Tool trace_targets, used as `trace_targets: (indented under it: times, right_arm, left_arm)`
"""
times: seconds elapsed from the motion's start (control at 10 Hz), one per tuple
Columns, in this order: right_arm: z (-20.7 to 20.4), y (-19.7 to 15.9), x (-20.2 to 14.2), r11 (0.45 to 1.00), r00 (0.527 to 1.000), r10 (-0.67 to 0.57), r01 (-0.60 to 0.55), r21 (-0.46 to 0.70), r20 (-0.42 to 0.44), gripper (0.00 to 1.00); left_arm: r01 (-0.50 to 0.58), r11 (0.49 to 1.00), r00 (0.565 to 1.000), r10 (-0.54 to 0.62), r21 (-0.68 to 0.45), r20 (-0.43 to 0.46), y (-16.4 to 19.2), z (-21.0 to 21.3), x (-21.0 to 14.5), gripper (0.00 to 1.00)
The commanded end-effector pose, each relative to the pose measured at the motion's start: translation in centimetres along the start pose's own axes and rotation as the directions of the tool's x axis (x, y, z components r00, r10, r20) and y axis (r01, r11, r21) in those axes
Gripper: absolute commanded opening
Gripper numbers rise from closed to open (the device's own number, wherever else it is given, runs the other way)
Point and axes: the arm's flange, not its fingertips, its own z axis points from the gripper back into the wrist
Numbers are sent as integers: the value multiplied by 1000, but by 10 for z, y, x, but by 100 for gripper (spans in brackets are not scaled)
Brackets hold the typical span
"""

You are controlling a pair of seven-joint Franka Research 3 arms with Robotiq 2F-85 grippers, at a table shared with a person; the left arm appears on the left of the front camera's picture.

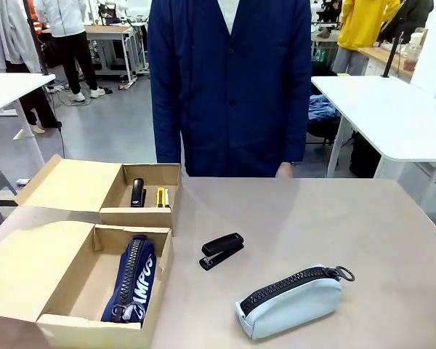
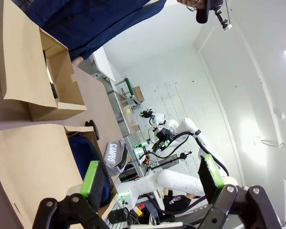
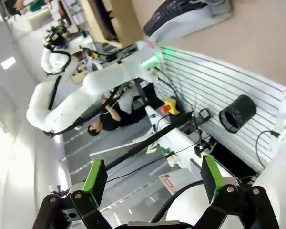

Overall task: Place items inside the box.
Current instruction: Pick up a Pencil pouch or Stapler and place it inside the Mailer Box closest to the robot.

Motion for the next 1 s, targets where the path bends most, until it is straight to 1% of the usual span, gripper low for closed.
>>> trace_targets:
  times: [0.0, 0.9]
  right_arm:
    - [6, 8, -12, 998, 1000, -26, 25, 65, 17, 100]
    - [6, 8, -12, 998, 1000, -26, 25, 65, 17, 100]
  left_arm:
    - [23, 1000, 1000, -23, -16, 2, -2, -2, 0, 100]
    - [23, 1000, 1000, -23, -16, 2, -2, -2, 0, 100]
